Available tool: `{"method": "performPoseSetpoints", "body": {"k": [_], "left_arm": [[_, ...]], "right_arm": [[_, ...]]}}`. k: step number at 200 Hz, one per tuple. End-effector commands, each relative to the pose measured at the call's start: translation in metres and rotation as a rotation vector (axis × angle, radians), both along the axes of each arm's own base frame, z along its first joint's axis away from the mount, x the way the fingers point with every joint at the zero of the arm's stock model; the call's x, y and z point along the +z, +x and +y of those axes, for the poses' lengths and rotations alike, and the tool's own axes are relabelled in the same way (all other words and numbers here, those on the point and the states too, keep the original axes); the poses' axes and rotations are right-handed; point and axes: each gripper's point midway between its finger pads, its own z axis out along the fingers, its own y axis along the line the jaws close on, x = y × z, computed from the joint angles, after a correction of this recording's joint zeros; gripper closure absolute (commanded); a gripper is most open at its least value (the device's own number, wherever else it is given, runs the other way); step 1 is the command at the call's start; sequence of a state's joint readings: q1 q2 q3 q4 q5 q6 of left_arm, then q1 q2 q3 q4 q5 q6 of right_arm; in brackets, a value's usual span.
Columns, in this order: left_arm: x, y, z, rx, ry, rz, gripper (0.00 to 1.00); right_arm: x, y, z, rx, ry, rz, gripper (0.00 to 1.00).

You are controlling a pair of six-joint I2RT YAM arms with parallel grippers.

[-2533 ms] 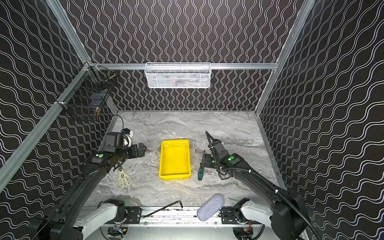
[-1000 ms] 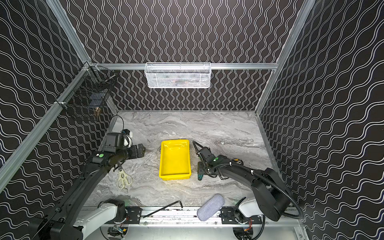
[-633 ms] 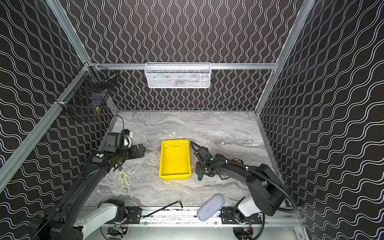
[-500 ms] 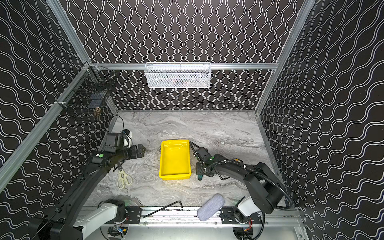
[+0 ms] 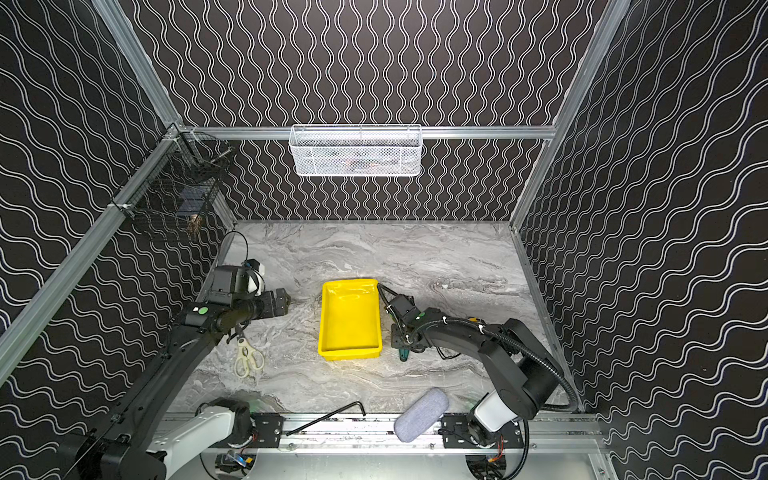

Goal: Put the screwdriver in the bin
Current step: 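Lower the right gripper and close it on the screwdriver handle, then lift the screwdriver with the right gripper and carry it over the yellow bin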

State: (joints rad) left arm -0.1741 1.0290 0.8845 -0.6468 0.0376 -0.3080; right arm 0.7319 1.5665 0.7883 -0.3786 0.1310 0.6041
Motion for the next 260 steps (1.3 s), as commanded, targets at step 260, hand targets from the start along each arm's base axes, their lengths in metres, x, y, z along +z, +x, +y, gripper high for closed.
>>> {"method": "performPoseSetpoints", "body": {"k": [260], "left_arm": [[0.000,0.002,0.003,0.011,0.016,0.008,0.01]], "right_arm": [[0.077,0.015,-0.025,0.032,-0.055,-0.181,0.94]]}}
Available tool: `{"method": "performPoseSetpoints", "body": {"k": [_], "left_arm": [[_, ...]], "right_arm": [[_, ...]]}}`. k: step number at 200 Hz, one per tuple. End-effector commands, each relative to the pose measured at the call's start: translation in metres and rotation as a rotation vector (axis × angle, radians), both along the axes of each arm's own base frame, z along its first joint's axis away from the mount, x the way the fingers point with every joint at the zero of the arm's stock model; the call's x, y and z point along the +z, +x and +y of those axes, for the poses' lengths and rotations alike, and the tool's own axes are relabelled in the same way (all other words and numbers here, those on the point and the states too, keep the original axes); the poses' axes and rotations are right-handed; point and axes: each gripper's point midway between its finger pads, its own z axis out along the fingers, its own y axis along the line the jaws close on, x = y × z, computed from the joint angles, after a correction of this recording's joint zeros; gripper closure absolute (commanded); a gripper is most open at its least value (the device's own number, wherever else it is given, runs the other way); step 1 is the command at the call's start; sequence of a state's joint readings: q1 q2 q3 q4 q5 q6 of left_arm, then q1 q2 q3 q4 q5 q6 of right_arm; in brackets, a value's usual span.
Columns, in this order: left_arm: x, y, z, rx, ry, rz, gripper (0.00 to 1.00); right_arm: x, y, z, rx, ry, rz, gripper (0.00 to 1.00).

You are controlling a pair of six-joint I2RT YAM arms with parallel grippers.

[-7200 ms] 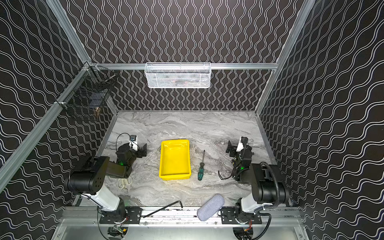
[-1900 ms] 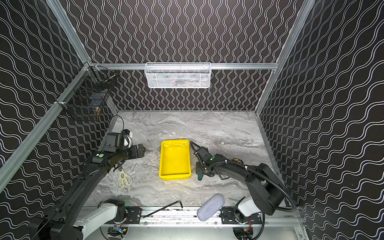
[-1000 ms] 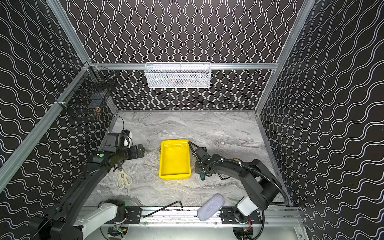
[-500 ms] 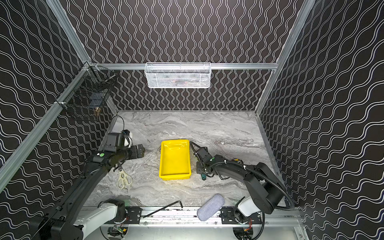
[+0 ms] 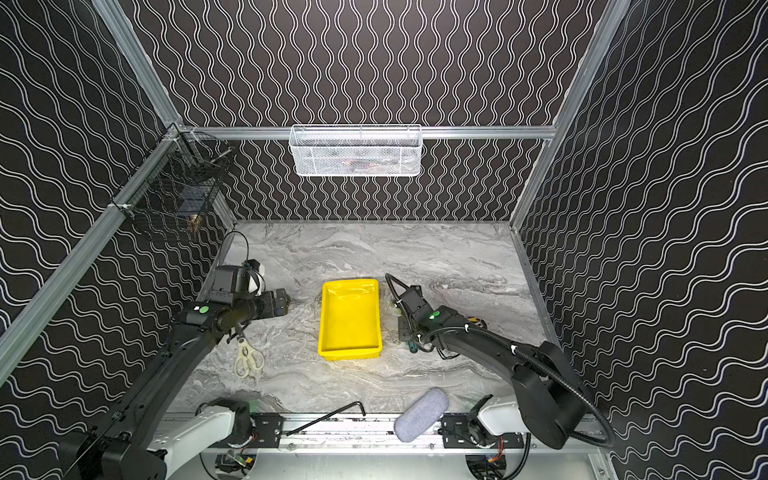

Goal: Put the screwdriver in the bin
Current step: 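Lift the screwdriver with the right gripper and carry it over the yellow bin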

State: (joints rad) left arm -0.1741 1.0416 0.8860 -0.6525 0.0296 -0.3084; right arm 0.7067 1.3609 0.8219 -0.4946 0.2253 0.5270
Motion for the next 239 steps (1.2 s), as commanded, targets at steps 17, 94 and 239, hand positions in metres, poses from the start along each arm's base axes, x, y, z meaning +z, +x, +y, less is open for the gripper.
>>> {"method": "performPoseSetpoints", "body": {"k": [17,94,239], "left_arm": [[0.003,0.002,0.002,0.008,0.010,-0.006,0.01],[0.004,0.002,0.006,0.020,0.028,-0.004,0.01],[0.004,0.001,0.007,0.021,0.034,-0.001,0.01]], "right_arm": [[0.027,0.005,0.000,0.045,-0.038,-0.029,0.94],[0.087,0.014,0.068,0.217,0.054,-0.108,0.95],[0.004,-0.001,0.176,0.417,0.039,0.033,0.96]]}}
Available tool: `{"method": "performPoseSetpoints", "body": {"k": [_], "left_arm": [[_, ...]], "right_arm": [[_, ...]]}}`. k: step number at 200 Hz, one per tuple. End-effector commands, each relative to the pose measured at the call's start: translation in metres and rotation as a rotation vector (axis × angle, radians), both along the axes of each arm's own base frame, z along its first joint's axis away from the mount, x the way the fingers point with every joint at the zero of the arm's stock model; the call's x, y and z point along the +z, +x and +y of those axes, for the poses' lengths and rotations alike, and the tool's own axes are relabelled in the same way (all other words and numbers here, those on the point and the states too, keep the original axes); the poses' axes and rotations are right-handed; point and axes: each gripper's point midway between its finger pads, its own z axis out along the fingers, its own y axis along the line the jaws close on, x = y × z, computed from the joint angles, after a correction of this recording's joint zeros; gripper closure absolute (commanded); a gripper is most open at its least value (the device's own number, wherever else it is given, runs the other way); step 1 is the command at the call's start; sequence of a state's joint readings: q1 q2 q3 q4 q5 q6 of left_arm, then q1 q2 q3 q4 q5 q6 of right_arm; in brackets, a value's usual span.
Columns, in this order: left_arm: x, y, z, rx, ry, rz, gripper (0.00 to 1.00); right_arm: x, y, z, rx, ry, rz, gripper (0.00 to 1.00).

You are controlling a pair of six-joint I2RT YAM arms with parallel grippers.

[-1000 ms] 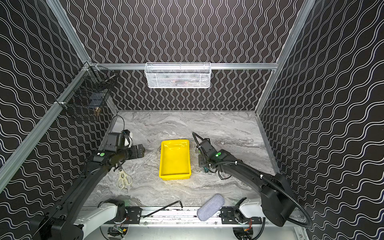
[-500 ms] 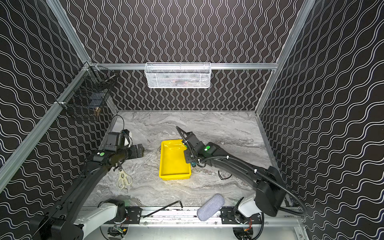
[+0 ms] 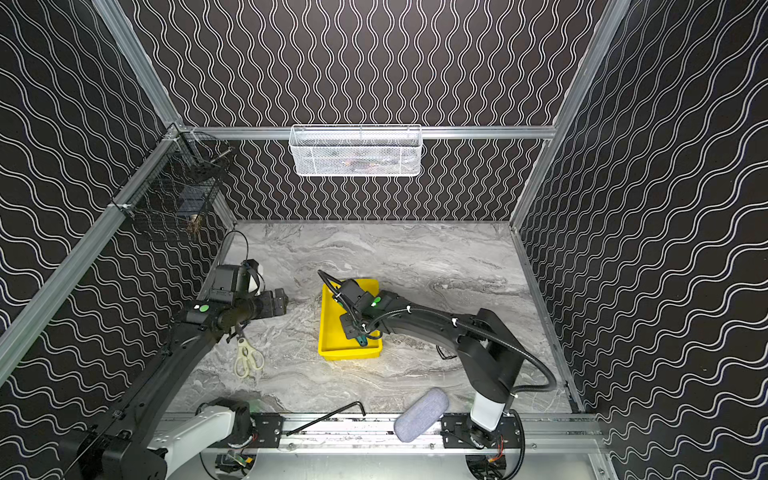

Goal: Put the screwdriver in the bin
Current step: 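Lift the screwdriver with the right gripper and carry it over the yellow bin, then lower the screwdriver into the bin and open the right gripper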

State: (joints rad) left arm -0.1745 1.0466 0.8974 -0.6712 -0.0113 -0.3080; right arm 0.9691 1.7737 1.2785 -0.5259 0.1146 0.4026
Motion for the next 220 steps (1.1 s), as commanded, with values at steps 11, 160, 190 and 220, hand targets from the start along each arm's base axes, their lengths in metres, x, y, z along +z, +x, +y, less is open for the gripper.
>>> {"method": "performPoseSetpoints", "body": {"k": [11,160,190,220], "left_arm": [[0.003,0.001,0.000,-0.005,0.001,-0.008,0.01],[0.003,0.001,-0.002,-0.011,-0.007,-0.003,0.01],[0.002,0.001,-0.002,-0.010,-0.006,-0.002,0.01],[0.002,0.000,-0.002,-0.009,-0.005,-0.002,0.01]], "right_arm": [[-0.015,0.005,0.008,-0.026,-0.003,0.014,0.95],[-0.035,-0.003,-0.018,-0.165,-0.022,0.048,0.92],[-0.039,-0.001,-0.015,-0.161,-0.027,0.047,0.89],[-0.043,0.003,-0.011,-0.159,-0.031,0.044,0.88]]}}
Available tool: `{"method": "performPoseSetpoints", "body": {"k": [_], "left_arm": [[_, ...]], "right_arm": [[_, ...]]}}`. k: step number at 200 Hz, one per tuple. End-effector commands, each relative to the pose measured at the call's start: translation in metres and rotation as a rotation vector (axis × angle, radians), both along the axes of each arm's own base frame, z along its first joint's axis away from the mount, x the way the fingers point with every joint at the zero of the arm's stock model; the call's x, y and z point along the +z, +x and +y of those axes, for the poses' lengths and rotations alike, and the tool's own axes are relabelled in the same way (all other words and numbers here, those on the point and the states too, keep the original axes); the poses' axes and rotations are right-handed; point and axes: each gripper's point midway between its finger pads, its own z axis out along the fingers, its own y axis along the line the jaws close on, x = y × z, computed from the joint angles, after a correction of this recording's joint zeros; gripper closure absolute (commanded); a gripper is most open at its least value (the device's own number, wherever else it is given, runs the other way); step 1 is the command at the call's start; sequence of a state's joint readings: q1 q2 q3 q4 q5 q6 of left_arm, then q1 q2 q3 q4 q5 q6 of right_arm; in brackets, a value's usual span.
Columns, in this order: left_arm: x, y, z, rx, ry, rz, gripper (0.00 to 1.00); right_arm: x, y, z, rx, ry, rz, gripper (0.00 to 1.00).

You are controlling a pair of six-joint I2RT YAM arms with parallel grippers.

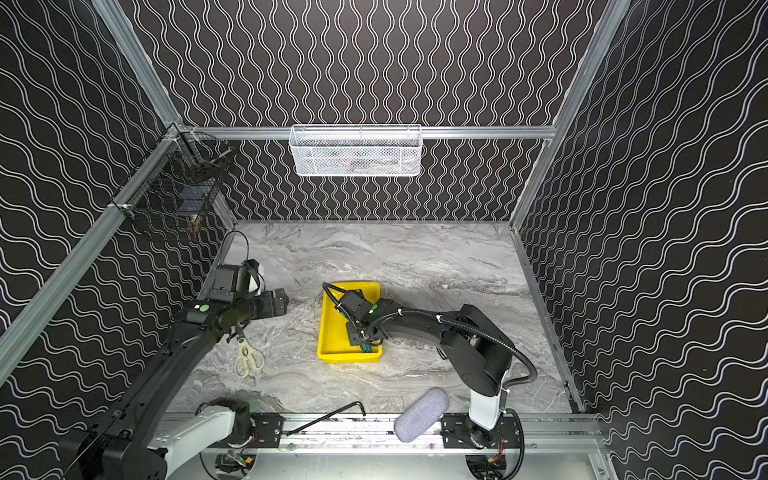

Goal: Put the screwdriver in the bin
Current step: 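Lower the screwdriver into the bin and open the right gripper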

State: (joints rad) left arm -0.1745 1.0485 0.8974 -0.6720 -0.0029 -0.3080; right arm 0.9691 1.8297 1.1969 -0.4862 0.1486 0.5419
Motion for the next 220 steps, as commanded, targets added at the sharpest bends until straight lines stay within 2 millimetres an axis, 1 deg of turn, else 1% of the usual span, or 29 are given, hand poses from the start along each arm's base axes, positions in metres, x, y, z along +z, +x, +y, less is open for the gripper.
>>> {"method": "performPoseSetpoints", "body": {"k": [1,29,71,120,178,185,198,220], "left_arm": [[0.003,0.001,0.000,-0.004,0.001,-0.007,0.01],[0.003,0.001,0.000,-0.004,0.001,-0.005,0.01],[0.003,0.001,0.000,-0.006,0.000,-0.006,0.01],[0.002,0.001,0.000,-0.005,0.002,-0.003,0.01],[0.002,0.001,0.000,-0.004,0.002,-0.002,0.01],[0.002,0.001,0.000,-0.005,0.002,-0.001,0.01],[0.001,0.001,0.000,-0.004,0.002,0.001,0.01],[0.001,0.001,-0.001,-0.006,0.003,0.002,0.01]], "right_arm": [[0.003,0.009,0.008,-0.019,0.021,-0.028,0.88],[0.003,0.012,0.012,-0.014,0.026,-0.035,0.86],[0.002,0.016,0.016,-0.009,0.024,-0.040,0.80],[0.001,0.018,0.020,0.003,0.031,-0.040,0.77],[0.005,0.020,0.023,0.012,0.036,-0.047,0.63],[0.004,0.020,0.023,0.012,0.036,-0.046,0.60],[0.007,0.020,0.023,0.013,0.038,-0.050,0.54],[0.015,0.020,0.023,0.017,0.047,-0.060,0.50]]}}
